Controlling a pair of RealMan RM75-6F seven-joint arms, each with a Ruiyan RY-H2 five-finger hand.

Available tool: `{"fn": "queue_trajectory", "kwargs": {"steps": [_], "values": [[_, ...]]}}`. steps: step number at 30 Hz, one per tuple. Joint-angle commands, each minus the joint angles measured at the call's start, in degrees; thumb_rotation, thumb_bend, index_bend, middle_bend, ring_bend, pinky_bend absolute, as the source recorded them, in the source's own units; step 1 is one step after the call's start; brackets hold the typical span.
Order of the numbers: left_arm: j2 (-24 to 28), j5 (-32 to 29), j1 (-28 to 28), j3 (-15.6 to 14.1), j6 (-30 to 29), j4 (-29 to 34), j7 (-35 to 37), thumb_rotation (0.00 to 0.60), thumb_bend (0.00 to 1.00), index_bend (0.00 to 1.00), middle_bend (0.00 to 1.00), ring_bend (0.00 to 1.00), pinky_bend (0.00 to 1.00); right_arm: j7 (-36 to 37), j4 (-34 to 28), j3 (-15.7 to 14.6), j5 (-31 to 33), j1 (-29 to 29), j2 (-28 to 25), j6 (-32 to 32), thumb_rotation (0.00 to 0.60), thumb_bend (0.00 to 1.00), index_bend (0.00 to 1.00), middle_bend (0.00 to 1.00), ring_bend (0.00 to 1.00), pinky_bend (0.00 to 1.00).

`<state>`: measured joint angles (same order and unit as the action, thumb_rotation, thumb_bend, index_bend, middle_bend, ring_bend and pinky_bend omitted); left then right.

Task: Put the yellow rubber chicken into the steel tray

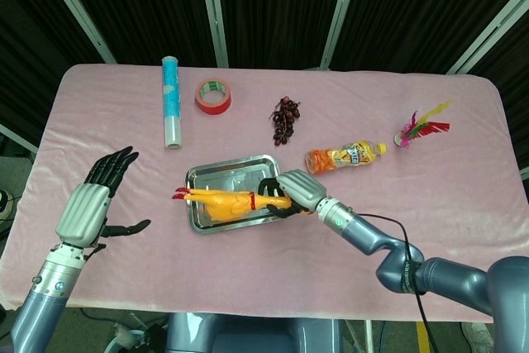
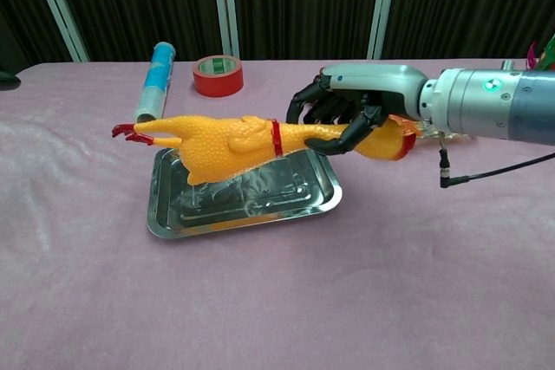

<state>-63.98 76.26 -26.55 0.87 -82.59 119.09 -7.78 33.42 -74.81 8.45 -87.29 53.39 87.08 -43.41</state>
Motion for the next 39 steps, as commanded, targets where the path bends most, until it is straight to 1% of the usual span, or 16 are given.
{"fn": "queue_trajectory", "kwargs": {"steps": [1, 10, 12, 14, 16, 17, 20, 23, 24, 25, 27, 29, 30, 32, 34, 39], "values": [[-0.2, -0.8, 0.1, 0.3, 0.8, -0.5, 0.3, 0.6, 0.03, 0.0, 0.0, 0.0, 0.05, -1.0, 1.4, 0.8, 1.2, 1.1, 1.3, 1.4, 0.6, 0.84, 0.98, 0.69, 0.64, 0.8], [-0.6, -2.7, 0.3, 1.8, 2.6, -0.8, 0.0, 0.6, 0.03, 0.0, 0.0, 0.0, 0.05, -3.8, 6.3, 2.3, 5.3, 3.4, 5.8, 4.8, 0.6, 0.84, 0.98, 0.69, 0.63, 0.8], [-0.6, -3.1, 0.4, 2.1, 3.0, -0.8, -0.1, 0.6, 0.03, 0.0, 0.0, 0.0, 0.05, -4.6, 7.3, 2.5, 6.0, 3.8, 6.8, 5.2, 0.6, 0.85, 0.97, 0.69, 0.63, 0.79], [-0.6, -3.6, 0.5, 2.4, 3.4, -0.8, -0.2, 0.6, 0.03, 0.0, 0.0, 0.0, 0.05, -5.1, 8.0, 2.7, 6.6, 4.1, 7.4, 5.6, 0.6, 0.84, 0.93, 0.69, 0.61, 0.78], [-0.6, -3.9, 0.6, 2.6, 3.5, -0.8, -0.2, 0.6, 0.03, 0.0, 0.0, 0.0, 0.05, -5.7, 8.7, 2.9, 7.2, 4.3, 8.0, 5.8, 0.6, 0.84, 0.86, 0.68, 0.57, 0.74], [-0.6, -4.0, 0.7, 2.7, 3.7, -0.8, -0.3, 0.6, 0.03, 0.0, 0.0, 0.0, 0.05, -6.1, 9.1, 2.9, 7.5, 4.4, 8.2, 6.1, 0.6, 0.85, 0.79, 0.65, 0.54, 0.7], [-0.5, -4.2, 1.0, 2.9, 4.3, -0.9, -0.5, 0.6, 0.03, 0.0, 0.0, 0.0, 0.05, -7.0, 8.9, 2.3, 7.6, 4.8, 7.7, 7.5, 0.6, 0.84, 0.57, 0.53, 0.44, 0.59], [-0.4, -4.6, 1.2, 3.4, 4.7, -0.9, -0.3, 0.6, 0.03, 0.0, 0.0, 0.0, 0.05, -7.4, 8.3, 2.1, 7.8, 5.1, 7.1, 8.1, 0.6, 0.84, 0.43, 0.43, 0.35, 0.51], [-0.4, -4.7, 1.3, 3.6, 4.8, -0.9, -0.3, 0.6, 0.03, 0.0, 0.0, 0.0, 0.04, -7.5, 8.2, 2.2, 7.9, 5.0, 7.0, 8.1, 0.6, 0.83, 0.41, 0.41, 0.33, 0.49], [-0.4, -4.8, 1.4, 3.8, 4.8, -0.9, -0.2, 0.6, 0.03, 0.0, 0.0, 0.0, 0.04, -7.7, 8.0, 2.1, 8.1, 5.0, 6.8, 8.2, 0.6, 0.78, 0.36, 0.37, 0.29, 0.46], [-0.3, -4.8, 1.5, 4.1, 5.0, -0.8, -0.3, 0.6, 0.03, 0.0, 0.0, 0.0, 0.03, -8.3, 7.6, 2.2, 8.5, 5.1, 6.4, 8.5, 0.6, 0.63, 0.29, 0.32, 0.23, 0.41], [-0.2, -4.7, 1.7, 4.2, 5.1, -0.7, -0.3, 0.6, 0.03, 0.0, 0.0, 0.0, 0.03, -9.0, 7.2, 2.2, 9.0, 5.1, 6.0, 8.8, 0.6, 0.44, 0.21, 0.26, 0.17, 0.35], [-0.1, -4.6, 1.8, 4.3, 5.1, -0.7, -0.3, 0.6, 0.03, 0.0, 0.0, 0.0, 0.03, -9.4, 6.9, 2.3, 9.4, 5.0, 5.9, 8.8, 0.6, 0.37, 0.19, 0.23, 0.15, 0.33], [-0.1, -4.5, 2.0, 4.5, 5.3, -0.6, -0.3, 0.6, 0.03, 0.0, 0.0, 0.0, 0.03, -10.3, 6.4, 2.5, 10.2, 4.9, 5.6, 8.8, 0.6, 0.29, 0.17, 0.21, 0.13, 0.31], [0.0, -4.5, 2.2, 4.6, 5.4, -0.6, -0.4, 0.6, 0.03, 0.0, 0.0, 0.0, 0.03, -11.1, 5.8, 2.6, 10.8, 4.7, 5.3, 8.8, 0.6, 0.26, 0.15, 0.2, 0.12, 0.3], [0.3, -4.3, 2.5, 5.0, 5.8, -0.4, -0.6, 0.6, 0.03, 0.0, 0.0, 0.0, 0.03, -13.0, 4.5, 2.7, 11.9, 4.3, 4.4, 8.4, 0.6, 0.23, 0.14, 0.2, 0.12, 0.3]]}}
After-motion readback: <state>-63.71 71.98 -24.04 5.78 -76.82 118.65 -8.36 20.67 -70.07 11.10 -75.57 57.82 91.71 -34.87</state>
